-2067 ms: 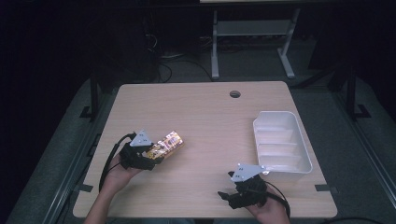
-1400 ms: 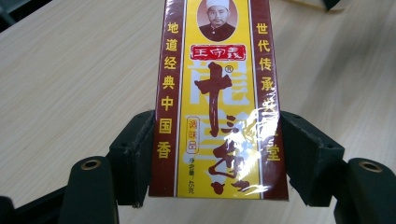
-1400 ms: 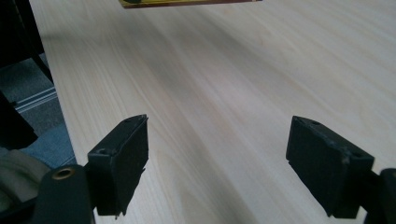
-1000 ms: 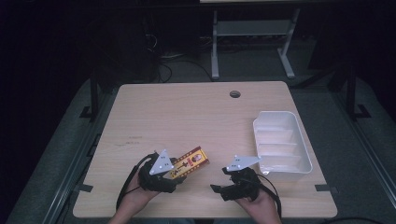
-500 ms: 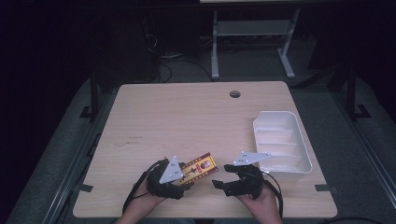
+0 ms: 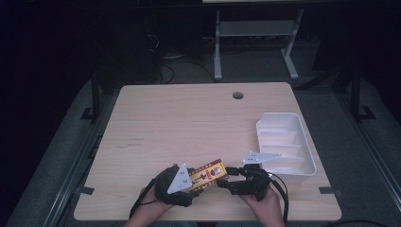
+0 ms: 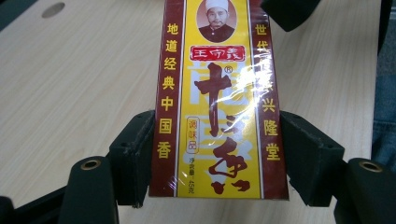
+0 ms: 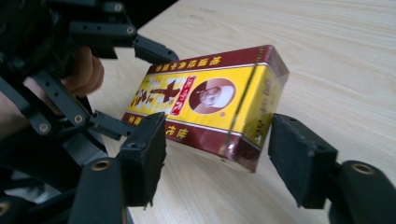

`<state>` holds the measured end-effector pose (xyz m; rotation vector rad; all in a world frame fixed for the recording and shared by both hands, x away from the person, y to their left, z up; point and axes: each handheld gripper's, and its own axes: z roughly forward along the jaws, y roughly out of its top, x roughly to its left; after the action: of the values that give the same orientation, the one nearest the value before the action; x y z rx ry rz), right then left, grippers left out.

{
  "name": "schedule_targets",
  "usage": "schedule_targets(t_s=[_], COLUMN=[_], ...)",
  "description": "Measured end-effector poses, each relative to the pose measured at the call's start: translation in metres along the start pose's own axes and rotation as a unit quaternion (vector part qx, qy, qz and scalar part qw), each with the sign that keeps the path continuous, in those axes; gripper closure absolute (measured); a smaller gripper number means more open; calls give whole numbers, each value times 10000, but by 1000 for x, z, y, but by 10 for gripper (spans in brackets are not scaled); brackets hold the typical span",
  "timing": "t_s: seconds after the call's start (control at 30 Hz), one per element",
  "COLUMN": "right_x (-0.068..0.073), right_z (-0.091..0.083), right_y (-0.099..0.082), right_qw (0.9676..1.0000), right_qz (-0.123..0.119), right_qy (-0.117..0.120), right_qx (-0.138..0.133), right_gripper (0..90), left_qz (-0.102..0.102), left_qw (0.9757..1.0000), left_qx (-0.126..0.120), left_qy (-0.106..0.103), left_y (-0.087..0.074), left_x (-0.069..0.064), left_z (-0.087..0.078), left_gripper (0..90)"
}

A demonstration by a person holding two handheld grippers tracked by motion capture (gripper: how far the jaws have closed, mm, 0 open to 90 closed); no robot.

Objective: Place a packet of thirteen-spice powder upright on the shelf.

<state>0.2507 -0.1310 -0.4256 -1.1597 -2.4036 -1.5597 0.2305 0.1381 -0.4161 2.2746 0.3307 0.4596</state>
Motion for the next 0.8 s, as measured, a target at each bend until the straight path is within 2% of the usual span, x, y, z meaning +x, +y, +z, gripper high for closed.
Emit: schedule_targets(t_s=[0.03, 0.07, 0.23, 0.27, 0.47, 0.53, 0.73, 0.8], right_x=[-1, -3, -1, -2, -4, -5, -4, 1], right_z=[0, 2, 5, 3, 0, -2, -3, -4], right_y=[0, -1, -2, -2, -3, -4, -3, -1], right_qw=[10000, 9997, 9996, 9991, 9981, 9970, 9959, 9962], right_qz=[41, 165, 211, 337, 464, 563, 567, 460], right_qy=[30, 188, 181, 243, 348, 440, 624, 676], right_qx=[13, 17, 1, -90, -189, -291, -336, -299], right_gripper=[417, 403, 403, 420, 466, 508, 583, 623], left_qz=[4, 36, 75, 66, 110, 138, 193, 269], left_qw=[10000, 10000, 9999, 9999, 9999, 9999, 9996, 9994], left_qx=[-48, -62, -57, -88, -48, -21, 164, 179], left_qy=[11, 39, 54, 52, 47, 41, -90, -147], left_y=[1, 1, 1, 1, 0, 0, -1, 0], left_x=[-1, -1, -3, -3, -5, -5, -7, -9], left_z=[-1, -1, 1, 1, 3, 3, 8, 10], left_gripper=[326, 325, 325, 325, 324, 324, 319, 299])
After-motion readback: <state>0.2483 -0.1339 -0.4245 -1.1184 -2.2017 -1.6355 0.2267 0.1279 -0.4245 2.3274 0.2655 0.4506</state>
